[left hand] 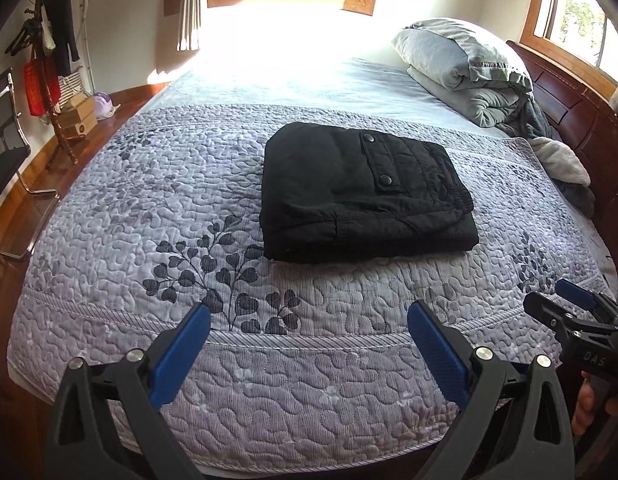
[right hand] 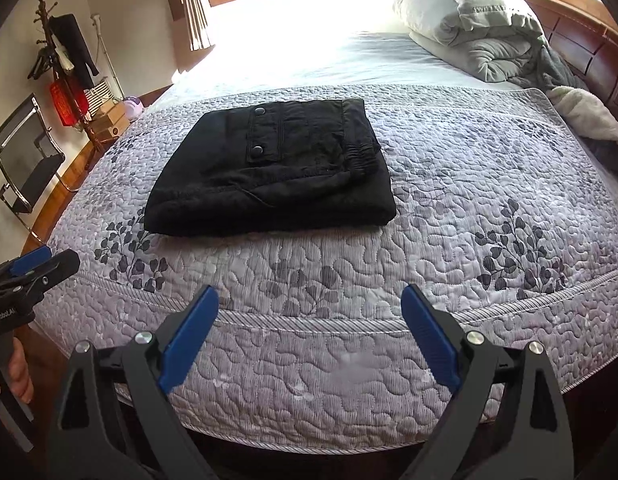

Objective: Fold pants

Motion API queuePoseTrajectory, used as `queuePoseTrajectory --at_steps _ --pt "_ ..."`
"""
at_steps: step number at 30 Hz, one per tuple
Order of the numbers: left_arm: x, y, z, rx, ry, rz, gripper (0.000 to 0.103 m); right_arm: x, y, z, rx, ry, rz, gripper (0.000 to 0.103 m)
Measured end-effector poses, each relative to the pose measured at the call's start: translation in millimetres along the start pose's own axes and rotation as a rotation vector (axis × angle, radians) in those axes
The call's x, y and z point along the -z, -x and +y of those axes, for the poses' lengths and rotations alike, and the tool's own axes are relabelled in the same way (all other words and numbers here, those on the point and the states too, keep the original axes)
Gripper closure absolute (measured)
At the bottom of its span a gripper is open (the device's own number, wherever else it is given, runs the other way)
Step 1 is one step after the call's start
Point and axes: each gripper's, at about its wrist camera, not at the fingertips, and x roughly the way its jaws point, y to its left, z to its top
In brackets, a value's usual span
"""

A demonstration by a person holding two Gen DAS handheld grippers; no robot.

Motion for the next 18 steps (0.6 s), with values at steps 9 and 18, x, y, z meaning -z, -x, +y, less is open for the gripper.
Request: queuePoseTrajectory --at_steps 9,18 --pt "0.4 -2.0 0.4 -0.004 0.003 0.008 0.004 1.2 -2.5 -2.4 0.003 -0.004 0.003 0.011" --pt "1.1 -3.7 -1.6 -0.015 -0.008 0.011 0.004 1.8 -3.9 -4.1 0.01 -0.006 0.005 0.011"
